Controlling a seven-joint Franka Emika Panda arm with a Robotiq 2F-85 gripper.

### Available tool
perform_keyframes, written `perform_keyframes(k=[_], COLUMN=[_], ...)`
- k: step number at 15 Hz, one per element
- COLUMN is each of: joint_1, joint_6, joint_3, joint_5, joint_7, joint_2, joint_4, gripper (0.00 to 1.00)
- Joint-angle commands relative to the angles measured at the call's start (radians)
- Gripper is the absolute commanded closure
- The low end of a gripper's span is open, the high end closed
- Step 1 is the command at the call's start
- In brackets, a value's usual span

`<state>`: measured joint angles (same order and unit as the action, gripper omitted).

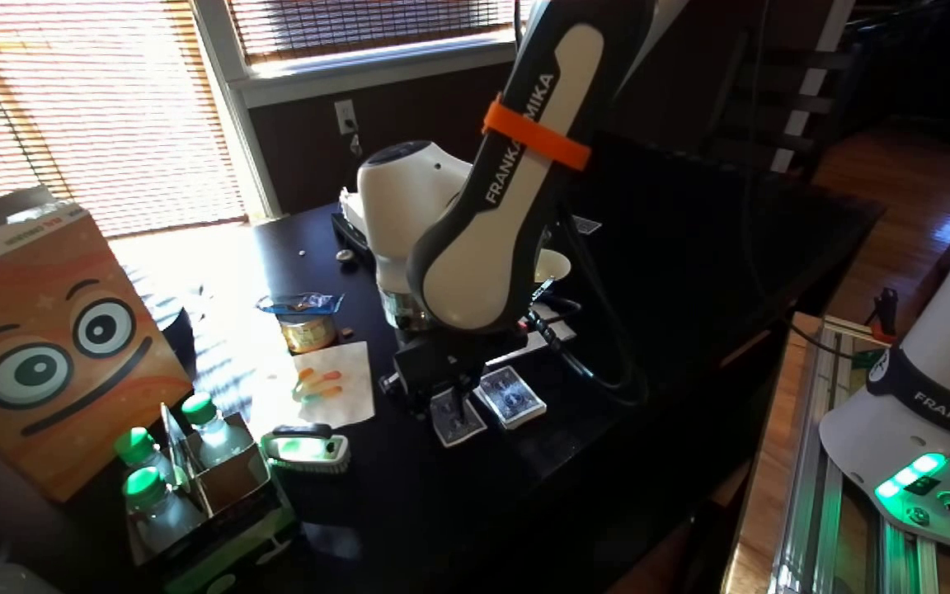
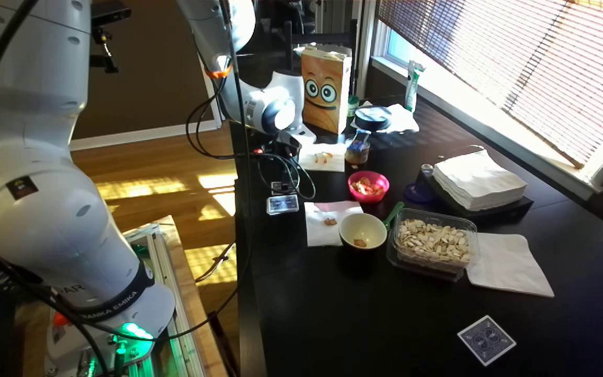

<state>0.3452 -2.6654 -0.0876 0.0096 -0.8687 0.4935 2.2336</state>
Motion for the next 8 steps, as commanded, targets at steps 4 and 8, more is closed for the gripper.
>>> perform_keyframes(k=[4, 8], joint_1=[0.019, 0.023], joint_6=[0.001, 0.006], joint_3=[0.022, 0.029], joint_5=[0.010, 0.005], joint_7=[-0.009, -0.015], joint_2=[-0.004, -0.011], joint_4=[-0.003, 0.001], gripper=[0.59, 0.32])
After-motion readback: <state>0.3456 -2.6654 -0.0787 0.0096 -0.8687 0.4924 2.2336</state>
